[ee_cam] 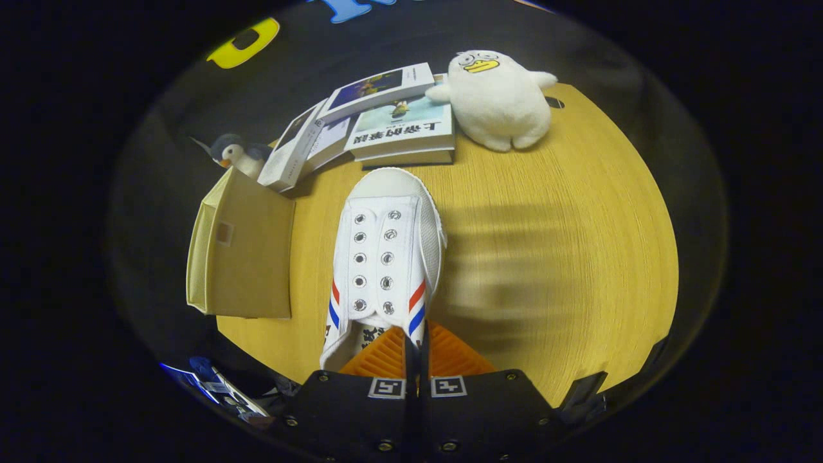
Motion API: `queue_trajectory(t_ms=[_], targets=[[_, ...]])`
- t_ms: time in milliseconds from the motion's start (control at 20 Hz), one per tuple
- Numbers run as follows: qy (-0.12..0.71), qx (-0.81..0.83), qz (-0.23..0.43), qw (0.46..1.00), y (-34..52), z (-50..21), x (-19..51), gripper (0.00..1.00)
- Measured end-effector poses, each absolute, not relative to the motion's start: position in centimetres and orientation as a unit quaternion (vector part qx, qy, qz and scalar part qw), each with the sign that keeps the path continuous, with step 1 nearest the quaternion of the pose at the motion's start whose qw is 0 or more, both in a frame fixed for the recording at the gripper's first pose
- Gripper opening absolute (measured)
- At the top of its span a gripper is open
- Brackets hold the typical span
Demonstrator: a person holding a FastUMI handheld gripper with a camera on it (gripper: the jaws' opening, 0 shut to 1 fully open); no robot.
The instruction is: Open the storage box then place both shoes into the box .Put the left shoe in first, then the right shoe, with the right side of both shoes facing outward in a uniform manner.
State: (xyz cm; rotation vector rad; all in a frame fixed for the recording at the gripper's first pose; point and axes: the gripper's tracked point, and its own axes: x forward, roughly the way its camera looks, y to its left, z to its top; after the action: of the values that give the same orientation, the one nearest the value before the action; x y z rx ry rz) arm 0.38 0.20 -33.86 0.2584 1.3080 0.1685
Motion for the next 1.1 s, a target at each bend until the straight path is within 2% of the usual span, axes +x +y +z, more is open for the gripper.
queue_trajectory(t_ms=[400,1100], targets=[[0.591,0.096,0.146,0.787,6.3,-27.4,2.6,0.0],[0.563,0.021,0.267,0.782,21.8,-23.0,7.9,0.0]])
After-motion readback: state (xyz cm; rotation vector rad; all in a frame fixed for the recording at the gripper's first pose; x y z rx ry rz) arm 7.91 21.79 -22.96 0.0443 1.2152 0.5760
